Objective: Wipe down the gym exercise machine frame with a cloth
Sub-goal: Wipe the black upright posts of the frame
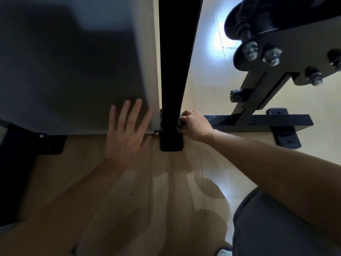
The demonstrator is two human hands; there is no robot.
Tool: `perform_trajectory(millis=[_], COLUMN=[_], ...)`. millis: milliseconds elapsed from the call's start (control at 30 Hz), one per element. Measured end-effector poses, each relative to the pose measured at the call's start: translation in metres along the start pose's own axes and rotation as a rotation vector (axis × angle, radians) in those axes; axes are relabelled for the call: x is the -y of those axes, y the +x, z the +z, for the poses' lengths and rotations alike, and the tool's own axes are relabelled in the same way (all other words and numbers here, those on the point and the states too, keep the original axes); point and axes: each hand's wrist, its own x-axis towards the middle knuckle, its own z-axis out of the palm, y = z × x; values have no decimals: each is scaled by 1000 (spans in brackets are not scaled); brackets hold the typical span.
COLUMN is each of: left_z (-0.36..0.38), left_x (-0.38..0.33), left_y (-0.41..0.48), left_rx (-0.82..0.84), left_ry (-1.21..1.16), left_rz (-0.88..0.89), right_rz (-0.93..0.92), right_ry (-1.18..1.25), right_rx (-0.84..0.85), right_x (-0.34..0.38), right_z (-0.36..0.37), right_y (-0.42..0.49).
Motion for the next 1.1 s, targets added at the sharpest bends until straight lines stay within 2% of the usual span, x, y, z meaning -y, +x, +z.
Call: perform_trajectory(millis=[100, 267, 333, 467, 600, 667, 933, 1033, 1100], left_z=[9, 17, 20, 29, 32, 32, 27, 22, 21], left_x=[11, 11, 10, 8, 7, 6, -4, -10, -17], left_y=[-2, -1, 0, 2, 4, 3, 4, 5, 6], left_rx=[3, -12, -28, -86, -133, -135, -86, -56, -43], left_ry=[55, 28, 29, 32, -2, -5, -128, -168, -193], left_rz=[27, 15, 2, -29, -37, -33, -55, -81, -117], right_rz=[36, 277, 310, 124, -52, -39, 261, 219, 185], right_ry=[-26, -34, -33, 69, -55, -99, -148, -94, -8], right_rx=[-12, -57, -79, -13, 53, 35, -114, -71, 19], right_x=[-18, -52, -49, -19, -14, -27, -50, -32, -20], right_z=[-8, -15, -14, -7, 1, -6, -20, -17, -17], right_y=[-8, -17, -15, -6, -14, -23, -43, -35, -30])
